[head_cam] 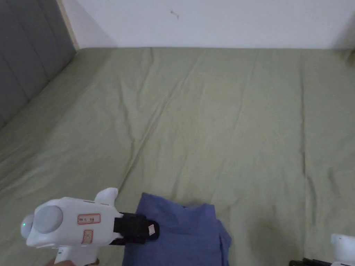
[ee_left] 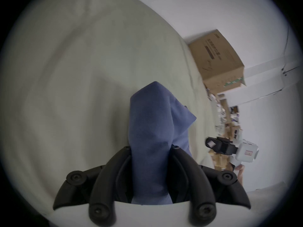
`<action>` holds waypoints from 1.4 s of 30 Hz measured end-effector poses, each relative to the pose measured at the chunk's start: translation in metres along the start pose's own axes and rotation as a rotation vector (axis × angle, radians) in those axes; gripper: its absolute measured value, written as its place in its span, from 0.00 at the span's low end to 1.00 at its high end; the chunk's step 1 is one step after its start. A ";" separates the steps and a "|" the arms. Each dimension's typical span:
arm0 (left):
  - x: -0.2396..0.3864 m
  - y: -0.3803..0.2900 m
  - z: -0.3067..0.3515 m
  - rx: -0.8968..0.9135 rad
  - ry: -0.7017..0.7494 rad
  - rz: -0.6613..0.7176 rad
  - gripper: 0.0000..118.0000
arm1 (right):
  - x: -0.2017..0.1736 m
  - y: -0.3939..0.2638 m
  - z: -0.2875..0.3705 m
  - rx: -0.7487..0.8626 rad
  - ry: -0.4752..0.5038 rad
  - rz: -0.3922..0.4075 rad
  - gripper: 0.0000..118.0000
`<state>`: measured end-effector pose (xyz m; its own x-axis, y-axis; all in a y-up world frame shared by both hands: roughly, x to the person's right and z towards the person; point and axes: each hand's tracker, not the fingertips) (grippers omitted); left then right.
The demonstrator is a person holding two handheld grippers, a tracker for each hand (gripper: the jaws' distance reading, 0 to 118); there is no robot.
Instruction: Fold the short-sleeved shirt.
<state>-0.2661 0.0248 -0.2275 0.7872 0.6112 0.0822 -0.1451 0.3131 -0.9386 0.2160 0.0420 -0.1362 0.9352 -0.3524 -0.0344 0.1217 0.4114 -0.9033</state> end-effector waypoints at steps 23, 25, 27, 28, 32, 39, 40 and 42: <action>-0.128 0.107 0.148 0.100 1.167 -0.051 0.84 | -0.039 0.010 -0.041 -0.109 -0.036 0.081 0.07; -0.117 0.100 0.164 0.164 1.104 0.015 0.83 | -0.039 0.010 -0.038 -0.102 -0.030 0.076 0.07; -0.102 0.092 0.177 0.233 0.996 0.061 0.66 | -0.040 0.009 -0.033 -0.088 -0.011 0.066 0.07; -0.090 0.085 0.182 0.265 0.940 0.071 0.30 | -0.041 0.008 -0.029 -0.081 -0.002 0.065 0.07; -0.033 0.049 0.176 0.357 0.824 0.035 0.00 | -0.045 0.003 -0.010 -0.047 0.018 0.075 0.07; 0.091 -0.032 0.138 0.505 0.690 -0.151 0.00 | -0.046 -0.004 0.038 0.078 0.068 0.078 0.07; 0.111 -0.045 0.130 0.525 0.703 -0.178 0.00 | -0.039 -0.005 0.041 0.094 0.071 0.076 0.07; 0.148 -0.069 0.110 0.566 0.755 -0.275 0.00 | -0.037 -0.008 0.054 0.142 0.090 0.076 0.07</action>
<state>-0.2051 0.1735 -0.1134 0.9841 -0.0990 -0.1472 -0.0101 0.7972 -0.6036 0.1986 0.0970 -0.1048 0.9107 -0.3870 -0.1443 0.1033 0.5517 -0.8276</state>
